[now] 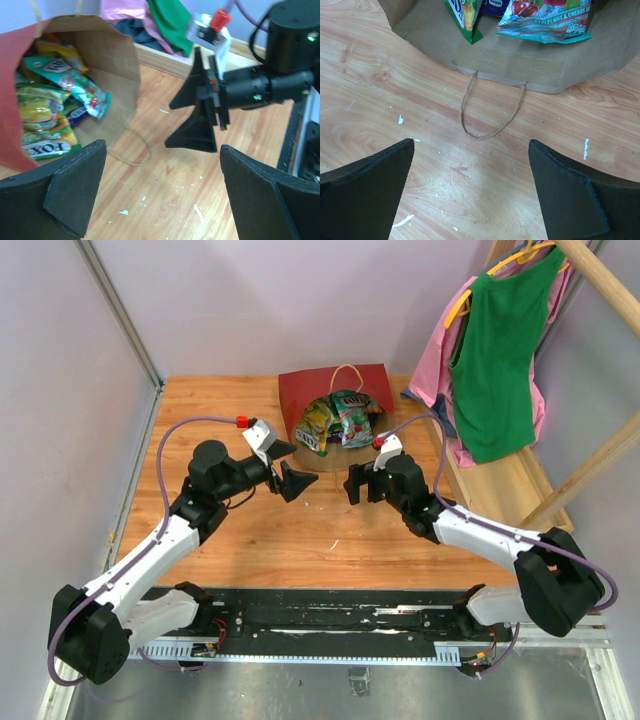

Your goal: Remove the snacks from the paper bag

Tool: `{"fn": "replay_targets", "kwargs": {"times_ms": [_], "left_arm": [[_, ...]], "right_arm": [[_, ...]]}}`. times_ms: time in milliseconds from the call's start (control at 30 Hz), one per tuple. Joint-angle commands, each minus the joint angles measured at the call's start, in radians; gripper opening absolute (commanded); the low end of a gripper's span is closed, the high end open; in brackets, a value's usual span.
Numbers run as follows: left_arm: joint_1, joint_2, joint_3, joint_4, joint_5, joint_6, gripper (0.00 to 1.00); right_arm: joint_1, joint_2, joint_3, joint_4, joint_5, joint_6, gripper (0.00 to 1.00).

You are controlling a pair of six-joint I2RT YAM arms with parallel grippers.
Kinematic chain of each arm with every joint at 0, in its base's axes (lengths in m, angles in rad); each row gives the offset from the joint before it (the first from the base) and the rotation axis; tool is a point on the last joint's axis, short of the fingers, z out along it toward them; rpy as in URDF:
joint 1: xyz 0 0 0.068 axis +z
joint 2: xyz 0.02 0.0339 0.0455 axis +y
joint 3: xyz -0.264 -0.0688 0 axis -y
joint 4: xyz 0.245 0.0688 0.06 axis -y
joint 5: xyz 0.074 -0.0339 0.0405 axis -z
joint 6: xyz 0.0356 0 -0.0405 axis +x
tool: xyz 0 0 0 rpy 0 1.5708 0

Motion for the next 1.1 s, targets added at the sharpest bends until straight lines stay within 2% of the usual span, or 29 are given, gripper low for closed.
{"fn": "replay_targets", "kwargs": {"times_ms": [0, 200, 367, 633, 867, 1067], "left_arm": [[0.001, -0.033, -0.027, 0.043, 0.188, 0.053, 1.0], [0.0, -0.006, -0.053, 0.051, 0.41, 0.098, 1.0], [0.0, 0.008, -0.063, 0.078, 0.441, 0.095, 1.0], [0.0, 0.034, -0.007, 0.088, 0.214, 0.029, 1.0], [0.0, 0.089, 0.05, 0.092, 0.111, -0.028, 1.0], [0.0, 0.078, 0.078, 0.089, 0.008, -0.052, 1.0]], "right_arm": [[0.022, 0.009, 0.024, 0.004, -0.009, -0.023, 0.99], [0.025, 0.024, 0.035, -0.006, -0.011, -0.029, 0.99], [0.028, 0.035, 0.043, -0.016, -0.013, -0.036, 0.99], [0.03, 0.059, 0.057, -0.028, -0.017, -0.047, 1.0], [0.031, 0.095, 0.096, -0.077, -0.022, -0.077, 0.96], [0.032, 0.131, 0.133, -0.098, -0.032, -0.082, 0.98]]}}
